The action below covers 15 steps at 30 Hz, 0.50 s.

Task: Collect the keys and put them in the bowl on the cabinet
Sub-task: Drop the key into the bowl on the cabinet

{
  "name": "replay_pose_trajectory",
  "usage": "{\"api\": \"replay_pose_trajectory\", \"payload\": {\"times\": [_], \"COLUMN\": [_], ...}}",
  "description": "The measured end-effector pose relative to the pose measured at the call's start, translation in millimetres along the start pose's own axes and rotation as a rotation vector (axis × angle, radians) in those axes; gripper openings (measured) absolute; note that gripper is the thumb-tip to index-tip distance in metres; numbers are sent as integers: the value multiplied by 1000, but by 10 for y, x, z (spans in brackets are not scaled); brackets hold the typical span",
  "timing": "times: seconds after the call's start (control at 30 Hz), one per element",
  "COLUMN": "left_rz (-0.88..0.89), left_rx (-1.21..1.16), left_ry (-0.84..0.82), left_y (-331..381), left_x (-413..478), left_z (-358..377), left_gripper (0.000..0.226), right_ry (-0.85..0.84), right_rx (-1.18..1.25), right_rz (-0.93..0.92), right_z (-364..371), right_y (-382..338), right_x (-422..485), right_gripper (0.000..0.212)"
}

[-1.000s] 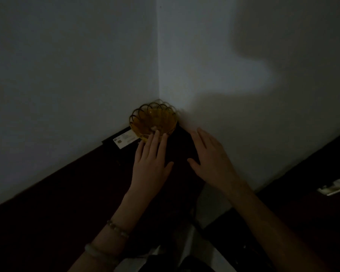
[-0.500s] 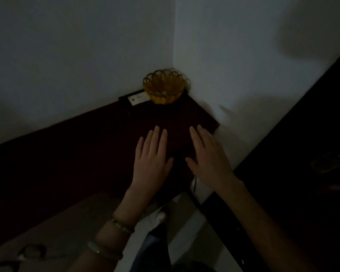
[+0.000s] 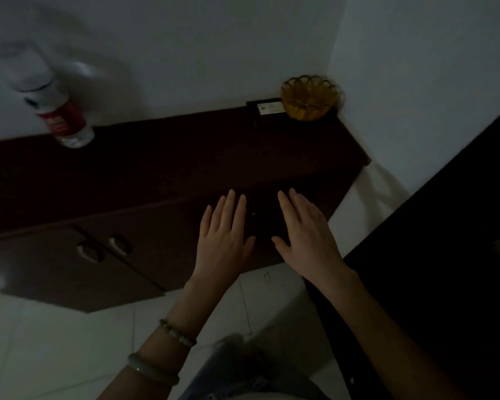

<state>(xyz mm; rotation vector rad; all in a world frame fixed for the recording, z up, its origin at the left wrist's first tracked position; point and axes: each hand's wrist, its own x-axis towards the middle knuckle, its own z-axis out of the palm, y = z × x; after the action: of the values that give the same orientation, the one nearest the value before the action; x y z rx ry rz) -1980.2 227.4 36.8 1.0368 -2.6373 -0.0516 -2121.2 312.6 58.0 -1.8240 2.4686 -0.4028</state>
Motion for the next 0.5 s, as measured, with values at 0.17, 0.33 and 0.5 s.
{"api": "replay_pose_trajectory", "payload": {"times": [0.17,0.33,0.5], "left_rz": [-168,-418,-638], "left_rx": [48,75,115], "left_ry": [15,40,57], "left_y": [-325,-758,-1204], "left_x": [-378,-996,-1880], "left_z": [-155,-424,-760], "left_gripper": [79,80,79], "right_ry": [-42,-121,-213], "right_rx": [10,35,93], "right_rz": [-171,-399,-638], "right_z": [104,293,517], "right_y": [-448,-1160,-2130], "right_x": [92,136,-80], "right_gripper": [83,82,82]}}
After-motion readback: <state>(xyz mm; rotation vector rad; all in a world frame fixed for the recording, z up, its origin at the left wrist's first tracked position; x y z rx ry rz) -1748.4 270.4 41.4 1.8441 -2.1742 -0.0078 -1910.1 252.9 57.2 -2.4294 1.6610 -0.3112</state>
